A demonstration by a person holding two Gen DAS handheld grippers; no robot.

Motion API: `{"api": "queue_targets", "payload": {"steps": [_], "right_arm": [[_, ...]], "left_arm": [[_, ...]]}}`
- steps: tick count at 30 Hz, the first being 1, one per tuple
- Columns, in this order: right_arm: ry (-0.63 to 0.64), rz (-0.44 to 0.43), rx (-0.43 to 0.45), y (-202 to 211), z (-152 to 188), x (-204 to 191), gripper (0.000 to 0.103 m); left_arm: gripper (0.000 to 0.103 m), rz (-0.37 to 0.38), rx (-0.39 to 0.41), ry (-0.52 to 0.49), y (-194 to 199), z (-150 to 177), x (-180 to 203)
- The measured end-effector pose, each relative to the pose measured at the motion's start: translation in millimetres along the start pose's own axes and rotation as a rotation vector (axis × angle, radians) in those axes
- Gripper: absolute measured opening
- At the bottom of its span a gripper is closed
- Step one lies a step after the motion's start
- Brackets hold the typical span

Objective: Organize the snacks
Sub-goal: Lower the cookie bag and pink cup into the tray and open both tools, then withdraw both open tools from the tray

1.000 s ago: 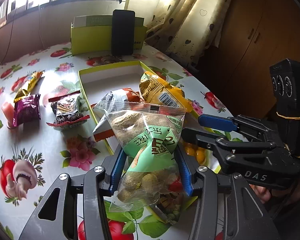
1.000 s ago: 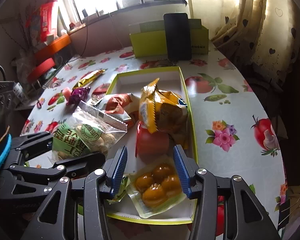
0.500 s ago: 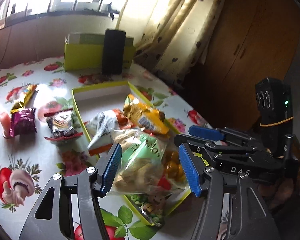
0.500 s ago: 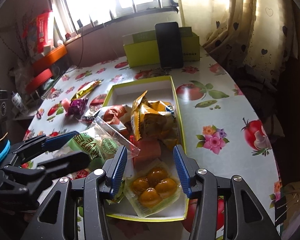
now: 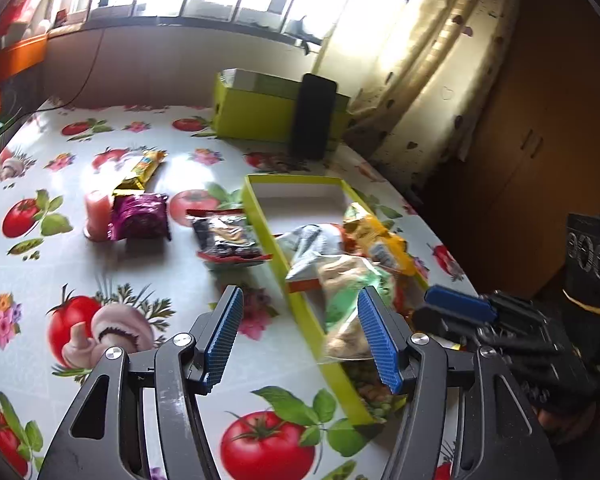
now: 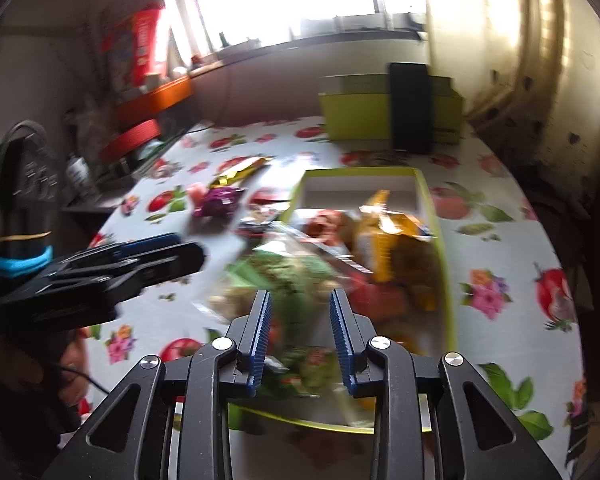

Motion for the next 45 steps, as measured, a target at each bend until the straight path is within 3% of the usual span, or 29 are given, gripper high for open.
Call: {"api": "queue_targets", "payload": {"steps": [4, 9, 26, 45], "right_arm": [[0.049, 0.013, -0.045, -19, 2, -15, 0.028], [0.036, 0.077, -0.090, -38, 5, 1, 0.028], [-0.007, 0.063, -0.083, -82, -32, 32, 0.028], [-0.022, 0.054, -0.056, -22, -7, 12, 0.039]], "left_arm": [[0.060, -0.007, -0.005, 0.013, -1, 2, -6], [0.060, -0.006, -0.016, 0.016, -2, 4, -10], [0.060, -0.010, -0.047, 0.045, -11, 7, -31], [0.060, -0.014, -0.043, 0.053, 2, 9, -39]]}}
Point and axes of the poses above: each gripper's, at about its wrist camera, not at the fingertips, and y roughly against the way its jaws point, x to its right, z to its underside, the point moved 9 cm from there along -y, roughly the way its jaws point, and after that the axes turned 11 degrees about y, right-handed, at the moved point
